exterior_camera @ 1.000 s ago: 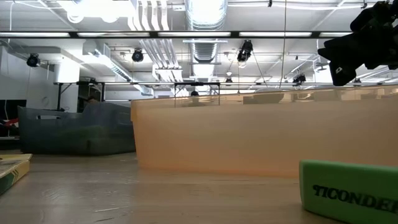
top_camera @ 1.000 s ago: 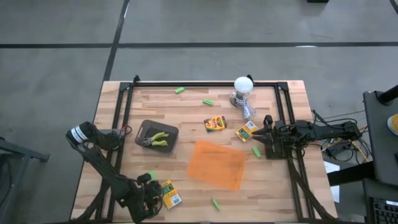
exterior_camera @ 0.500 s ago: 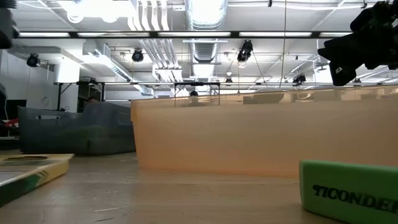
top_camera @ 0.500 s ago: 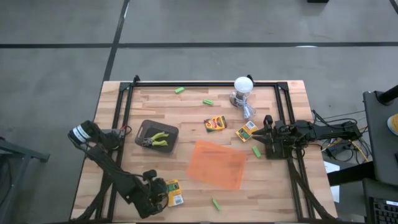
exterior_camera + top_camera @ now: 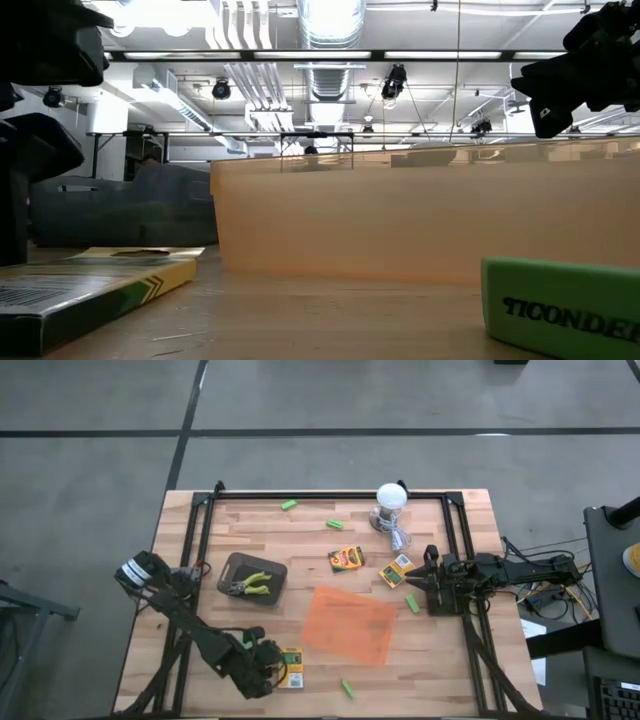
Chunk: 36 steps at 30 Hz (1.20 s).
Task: Pick & Place School Supplies
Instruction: Adjust the bottom crayon box, then adjust the orange bin
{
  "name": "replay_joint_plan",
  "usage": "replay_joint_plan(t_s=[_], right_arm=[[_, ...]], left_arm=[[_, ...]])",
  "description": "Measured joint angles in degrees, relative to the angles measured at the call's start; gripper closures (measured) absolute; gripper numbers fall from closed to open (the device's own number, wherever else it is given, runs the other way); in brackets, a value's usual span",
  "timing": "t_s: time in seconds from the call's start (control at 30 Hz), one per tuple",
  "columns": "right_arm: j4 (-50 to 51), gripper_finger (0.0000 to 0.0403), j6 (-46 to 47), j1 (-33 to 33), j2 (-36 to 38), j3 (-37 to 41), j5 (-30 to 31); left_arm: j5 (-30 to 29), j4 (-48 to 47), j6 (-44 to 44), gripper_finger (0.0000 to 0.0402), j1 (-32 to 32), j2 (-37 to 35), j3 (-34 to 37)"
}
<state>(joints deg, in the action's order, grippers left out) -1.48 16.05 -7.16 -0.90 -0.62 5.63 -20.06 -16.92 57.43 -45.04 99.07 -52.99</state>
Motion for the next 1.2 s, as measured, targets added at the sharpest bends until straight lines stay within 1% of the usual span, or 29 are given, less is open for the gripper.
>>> replay_joint_plan(t_s=[0.13, 0.23, 0.33, 0.43, 0.63, 0.77, 0.87, 1.03, 1.2], right_arm=[[0.0, 0.0312, 0.0, 0.0, 0.0, 0.0, 0.0], [0.0, 0.0312, 0.0, 0.0, 0.0, 0.0, 0.0], [0.0, 0.0312, 0.0, 0.0, 0.0, 0.0, 0.0], [0.0, 0.0312, 0.0, 0.0, 0.0, 0.0, 0.0], [0.0, 0.0312, 0.0, 0.0, 0.0, 0.0, 0.0], [0.0, 0.0312, 0.0, 0.0, 0.0, 0.0, 0.0], [0.0, 0.0312, 0.0, 0.0, 0.0, 0.0, 0.0], [0.0, 0.0312, 0.0, 0.0, 0.0, 0.0, 0.0], [0.0, 0.0312, 0.0, 0.0, 0.0, 0.0, 0.0]], left_arm=[[1.9, -1.3, 0.1, 0.0268, -0.3, -1.4, 0.0], [1.9, -6.9, 2.4, 0.0268, -1.2, -6.3, -1.0], [-1.7, -12.2, 3.1, 0.0268, -1.7, -12.3, -1.6], [-5.0, -12.1, 2.2, 0.0268, -1.8, -17.9, -1.3], [-6.8, -12.0, 0.6, 0.0268, -1.8, -24.1, -1.1], [-12.6, -11.4, 0.1, 0.0268, -1.9, -25.3, -1.1], [-14.4, -11.1, -0.7, 0.0268, -1.9, -25.3, -1.1], [-12.2, -11.1, -3.6, 0.0268, -1.9, -24.9, -1.1], [-9.3, -10.9, -3.2, 0.0268, -1.9, -24.9, -1.1]])
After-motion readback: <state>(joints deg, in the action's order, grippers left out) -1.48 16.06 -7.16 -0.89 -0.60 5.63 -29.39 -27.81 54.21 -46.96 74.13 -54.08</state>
